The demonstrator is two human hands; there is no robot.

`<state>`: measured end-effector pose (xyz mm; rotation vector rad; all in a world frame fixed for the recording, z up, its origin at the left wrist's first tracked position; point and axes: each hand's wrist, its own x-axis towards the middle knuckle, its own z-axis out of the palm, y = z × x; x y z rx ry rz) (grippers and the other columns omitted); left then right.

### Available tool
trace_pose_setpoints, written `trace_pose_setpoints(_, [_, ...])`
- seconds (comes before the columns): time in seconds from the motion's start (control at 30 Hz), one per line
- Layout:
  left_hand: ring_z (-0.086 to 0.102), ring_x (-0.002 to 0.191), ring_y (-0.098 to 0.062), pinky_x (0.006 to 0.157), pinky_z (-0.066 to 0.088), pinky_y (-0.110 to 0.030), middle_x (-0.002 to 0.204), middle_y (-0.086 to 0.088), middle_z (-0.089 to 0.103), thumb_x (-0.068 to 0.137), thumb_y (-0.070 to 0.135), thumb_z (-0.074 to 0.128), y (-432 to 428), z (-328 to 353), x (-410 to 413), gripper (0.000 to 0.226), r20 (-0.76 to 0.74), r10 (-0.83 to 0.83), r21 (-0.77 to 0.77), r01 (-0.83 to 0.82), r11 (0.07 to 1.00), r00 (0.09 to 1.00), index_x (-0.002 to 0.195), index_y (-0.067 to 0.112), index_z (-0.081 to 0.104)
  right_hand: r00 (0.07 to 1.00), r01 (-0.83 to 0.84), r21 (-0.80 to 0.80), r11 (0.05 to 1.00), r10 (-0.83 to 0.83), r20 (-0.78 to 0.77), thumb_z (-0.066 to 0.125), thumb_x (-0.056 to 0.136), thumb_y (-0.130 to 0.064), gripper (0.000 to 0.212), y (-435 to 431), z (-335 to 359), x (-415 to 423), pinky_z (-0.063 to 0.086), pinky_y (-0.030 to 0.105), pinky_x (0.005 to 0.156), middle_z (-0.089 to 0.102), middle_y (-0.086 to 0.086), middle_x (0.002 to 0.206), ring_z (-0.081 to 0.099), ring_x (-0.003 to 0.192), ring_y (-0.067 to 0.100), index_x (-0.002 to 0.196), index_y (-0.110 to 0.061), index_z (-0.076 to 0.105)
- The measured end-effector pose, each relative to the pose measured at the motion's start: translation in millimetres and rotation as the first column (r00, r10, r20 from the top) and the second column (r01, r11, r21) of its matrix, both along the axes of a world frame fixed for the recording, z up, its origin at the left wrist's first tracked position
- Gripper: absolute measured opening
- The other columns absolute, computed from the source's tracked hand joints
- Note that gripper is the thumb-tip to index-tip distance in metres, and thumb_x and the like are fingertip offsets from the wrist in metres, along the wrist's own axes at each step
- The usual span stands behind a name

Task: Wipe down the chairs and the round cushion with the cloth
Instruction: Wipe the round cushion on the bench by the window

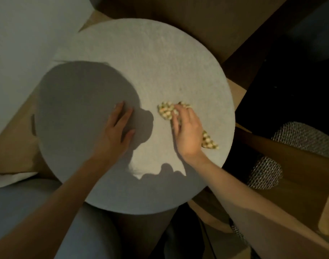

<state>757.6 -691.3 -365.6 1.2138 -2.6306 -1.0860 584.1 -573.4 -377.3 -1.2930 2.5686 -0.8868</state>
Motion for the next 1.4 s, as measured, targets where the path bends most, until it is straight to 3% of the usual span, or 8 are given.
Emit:
trace_pose_setpoints(0.1, [0.020, 0.144, -0.024, 0.117, 0.010, -0.029, 0.157, -0.009, 0.018, 0.094, 0.007, 0.054, -4.0, 6.8, 6.3, 0.055, 0.001, 0.017, -0.006, -0.017, 1.000, 1.000, 0.145, 0.006, 0.034, 0.971, -0.238, 0.068, 0.969, 0.237, 0.032, 0.066, 0.086, -0.008, 0.023, 9.7, 1.3, 61.6, 0.052, 0.038, 0.073, 0.065, 0.018, 0.093, 0.063, 0.081, 0.035, 0.107, 0.001, 0.067])
trace_pose_setpoints(0.27, [0.002, 0.147, -0.032, 0.115, 0.004, -0.058, 0.160, -0.005, 0.008, 0.099, 0.020, 0.044, 15.2, 21.0, 35.5, 0.053, 0.228, 0.281, -0.111, -0.261, 0.959, 0.932, 0.149, 0.026, 0.026, 0.887, -0.461, -0.011, 0.887, 0.461, 0.035, 0.068, 0.085, -0.006, 0.018, 19.0, 15.1, 82.8, 0.054, 0.034, 0.063, 0.065, 0.016, 0.085, 0.064, 0.072, 0.030, 0.102, 0.000, 0.070])
trace_pose_setpoints(0.5, [-0.011, 0.145, -0.036, 0.113, 0.001, -0.063, 0.161, 0.002, -0.004, 0.097, 0.040, 0.043, 17.5, 23.1, 61.8, 0.062, 0.290, 0.302, -0.053, -0.299, 0.953, 0.908, 0.150, 0.036, 0.013, 0.997, 0.062, -0.103, 0.993, -0.058, 0.047, 0.046, 0.099, -0.020, 0.030, -68.8, 24.5, -30.4, 0.035, 0.019, 0.090, 0.056, 0.012, 0.117, 0.052, 0.109, 0.022, 0.125, -0.010, 0.057])
trace_pose_setpoints(0.67, [-0.007, 0.146, -0.035, 0.113, 0.003, -0.062, 0.161, -0.002, -0.003, 0.096, 0.040, 0.047, 6.7, 19.0, 66.2, 0.064, 0.265, 0.322, -0.053, -0.320, 0.946, 0.909, 0.150, 0.036, 0.014, 0.980, 0.195, 0.002, 0.981, -0.195, 0.031, 0.045, 0.100, -0.018, 0.035, -94.8, -1.8, -25.4, 0.034, 0.026, 0.101, 0.056, 0.015, 0.124, 0.052, 0.115, 0.025, 0.132, -0.007, 0.053])
trace_pose_setpoints(0.83, [-0.003, 0.146, -0.032, 0.116, 0.007, -0.056, 0.160, -0.009, -0.002, 0.095, 0.030, 0.052, 2.1, 21.0, 80.5, 0.066, 0.197, 0.296, -0.025, -0.297, 0.955, 0.935, 0.151, 0.028, 0.018, 0.971, -0.232, -0.025, 0.972, 0.233, 0.060, 0.056, 0.095, -0.009, 0.028, -52.7, -0.5, 65.0, 0.049, 0.035, 0.083, 0.066, 0.019, 0.106, 0.063, 0.093, 0.030, 0.121, -0.001, 0.063])
trace_pose_setpoints(1.03, [0.005, 0.146, -0.029, 0.114, 0.021, -0.047, 0.160, -0.008, 0.002, 0.095, 0.018, 0.053, -1.7, 28.1, 101.3, 0.059, 0.167, 0.324, 0.045, -0.336, 0.941, 0.931, 0.149, 0.022, 0.030, 0.693, -0.686, 0.060, 0.725, 0.626, 0.358, 0.057, 0.095, -0.017, 0.031, 14.6, 19.7, 137.9, 0.046, 0.027, 0.069, 0.061, 0.007, 0.091, 0.055, 0.077, 0.014, 0.125, -0.012, 0.063])
trace_pose_setpoints(1.23, [0.016, 0.142, -0.035, 0.111, 0.029, -0.051, 0.158, -0.012, 0.013, 0.096, 0.013, 0.051, -11.3, 32.1, 111.2, 0.054, 0.148, 0.355, 0.030, -0.363, 0.931, 0.923, 0.147, 0.020, 0.035, 0.875, -0.371, -0.116, 0.921, 0.389, 0.289, 0.059, 0.093, -0.014, 0.030, -48.7, 41.9, 82.2, 0.046, 0.025, 0.089, 0.063, 0.013, 0.114, 0.059, 0.102, 0.018, 0.123, -0.007, 0.062])
trace_pose_setpoints(1.4, [0.021, 0.141, -0.039, 0.113, 0.025, -0.052, 0.155, -0.019, 0.020, 0.093, 0.008, 0.055, -30.8, 30.4, 94.1, 0.055, 0.130, 0.350, -0.053, -0.346, 0.937, 0.928, 0.145, 0.012, 0.037, 0.979, -0.163, -0.030, 0.986, 0.166, 0.120, 0.047, 0.099, -0.024, 0.039, -143.7, 34.4, -11.5, 0.030, 0.015, 0.096, 0.048, 0.012, 0.125, 0.045, 0.112, 0.014, 0.137, -0.012, 0.049])
